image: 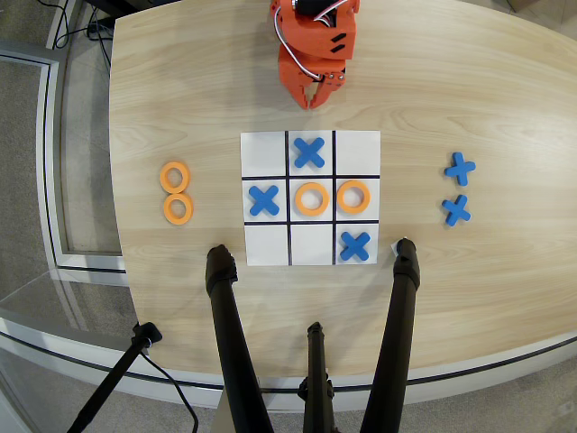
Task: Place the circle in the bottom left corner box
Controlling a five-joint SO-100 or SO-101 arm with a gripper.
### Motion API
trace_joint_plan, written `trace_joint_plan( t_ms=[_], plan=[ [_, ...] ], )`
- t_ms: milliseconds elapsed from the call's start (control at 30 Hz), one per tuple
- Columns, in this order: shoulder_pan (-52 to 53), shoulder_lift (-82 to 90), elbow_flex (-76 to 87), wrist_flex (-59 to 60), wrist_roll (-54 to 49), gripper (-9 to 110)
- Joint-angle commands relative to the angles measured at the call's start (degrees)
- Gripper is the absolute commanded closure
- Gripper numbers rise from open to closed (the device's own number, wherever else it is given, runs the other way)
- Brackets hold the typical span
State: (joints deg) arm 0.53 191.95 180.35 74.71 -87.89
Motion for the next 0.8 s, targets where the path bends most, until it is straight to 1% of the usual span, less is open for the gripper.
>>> trace_joint_plan(
  t_ms=[0,333,433,600,767],
  plan=[
    [-2.1,-3.1,-0.9,-4.5,0.5,97],
    [-2.1,-3.2,-1.1,-4.1,0.5,96],
    [-1.3,-5.2,-4.0,-2.9,0.5,96],
    [2.0,-19.6,-19.8,1.8,0.8,96],
    [6.6,-42.5,-43.2,3.1,3.5,96]
  ],
)
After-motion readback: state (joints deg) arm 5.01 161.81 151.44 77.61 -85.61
